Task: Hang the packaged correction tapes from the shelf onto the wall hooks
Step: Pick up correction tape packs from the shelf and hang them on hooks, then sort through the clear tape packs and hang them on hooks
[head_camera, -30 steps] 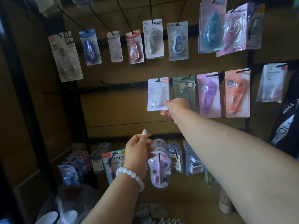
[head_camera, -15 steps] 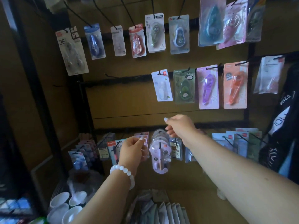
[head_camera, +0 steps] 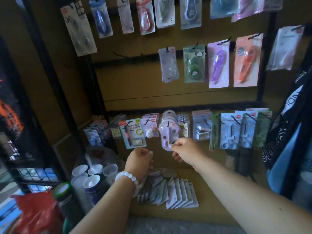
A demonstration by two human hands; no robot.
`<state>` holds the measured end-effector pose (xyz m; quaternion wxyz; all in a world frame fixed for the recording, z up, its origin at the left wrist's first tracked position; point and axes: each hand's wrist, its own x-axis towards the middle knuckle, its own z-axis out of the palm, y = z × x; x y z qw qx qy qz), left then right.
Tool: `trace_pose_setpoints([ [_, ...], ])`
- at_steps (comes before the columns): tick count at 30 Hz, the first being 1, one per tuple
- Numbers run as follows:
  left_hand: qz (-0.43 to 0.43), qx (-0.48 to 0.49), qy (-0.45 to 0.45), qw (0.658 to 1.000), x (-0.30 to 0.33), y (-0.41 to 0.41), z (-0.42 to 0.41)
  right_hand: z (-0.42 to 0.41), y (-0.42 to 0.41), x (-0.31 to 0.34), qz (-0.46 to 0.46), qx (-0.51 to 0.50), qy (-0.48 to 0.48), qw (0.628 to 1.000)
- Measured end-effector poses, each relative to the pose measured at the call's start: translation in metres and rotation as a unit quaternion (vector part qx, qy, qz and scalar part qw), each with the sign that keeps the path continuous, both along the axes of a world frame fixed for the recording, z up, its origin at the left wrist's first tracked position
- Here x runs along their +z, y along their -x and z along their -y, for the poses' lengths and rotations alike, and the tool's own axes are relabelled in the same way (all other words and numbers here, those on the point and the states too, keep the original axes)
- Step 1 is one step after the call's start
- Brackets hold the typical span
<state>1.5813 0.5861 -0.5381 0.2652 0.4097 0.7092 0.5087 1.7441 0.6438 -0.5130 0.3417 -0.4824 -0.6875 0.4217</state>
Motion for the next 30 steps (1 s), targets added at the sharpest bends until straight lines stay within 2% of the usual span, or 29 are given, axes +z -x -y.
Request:
trace_pose_setpoints([
  [8,-0.024,0.018,0.039,0.999,-0.017,0.016,0.021,0.008,0.024,-0.023,-0.005,0.008,0.037,0.999],
  [17,-0.02,0.024,0.077,0.997,-0.033,0.03,0.022,0.002,0.045,-0.056,0.061,0.009,0.06,0.996],
  [20,0.006,0.023,0.087,0.996,-0.042,0.032,0.019,-0.007,0.05,-0.071,0.067,0.007,0.077,0.995],
  [22,0.028,0.022,0.097,0.995,-0.053,0.035,0.015,-0.016,0.052,-0.082,0.073,0.0,0.091,0.993],
  [30,0.004,0.024,0.172,0.985,-0.109,0.054,-0.005,-0.05,0.064,-0.136,0.082,-0.021,0.168,0.982],
])
